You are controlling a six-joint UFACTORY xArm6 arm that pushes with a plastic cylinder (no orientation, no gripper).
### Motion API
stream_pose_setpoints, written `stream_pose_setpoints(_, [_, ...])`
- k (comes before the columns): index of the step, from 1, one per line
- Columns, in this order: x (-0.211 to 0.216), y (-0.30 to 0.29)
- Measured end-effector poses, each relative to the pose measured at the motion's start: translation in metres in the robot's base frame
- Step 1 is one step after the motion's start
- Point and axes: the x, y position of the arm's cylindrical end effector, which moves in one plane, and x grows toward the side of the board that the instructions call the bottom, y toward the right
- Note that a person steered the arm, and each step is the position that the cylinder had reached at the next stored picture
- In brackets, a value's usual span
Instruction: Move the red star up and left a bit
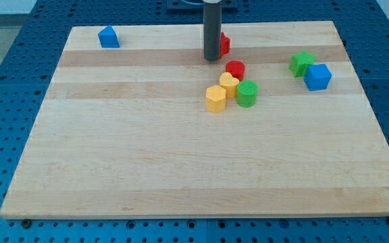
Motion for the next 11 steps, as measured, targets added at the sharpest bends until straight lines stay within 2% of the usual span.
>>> stream_pose_setpoints(2, [0.002, 0.000])
stream_pose_setpoints(3, [0.028, 0.003])
stream_pose_setpoints(4, [0.030, 0.032])
stream_pose_setpoints(5, [0.016, 0.052])
stream_pose_setpoints(9, [-0.040, 0.037])
stream_pose_setpoints(11, [-0.042, 0.013])
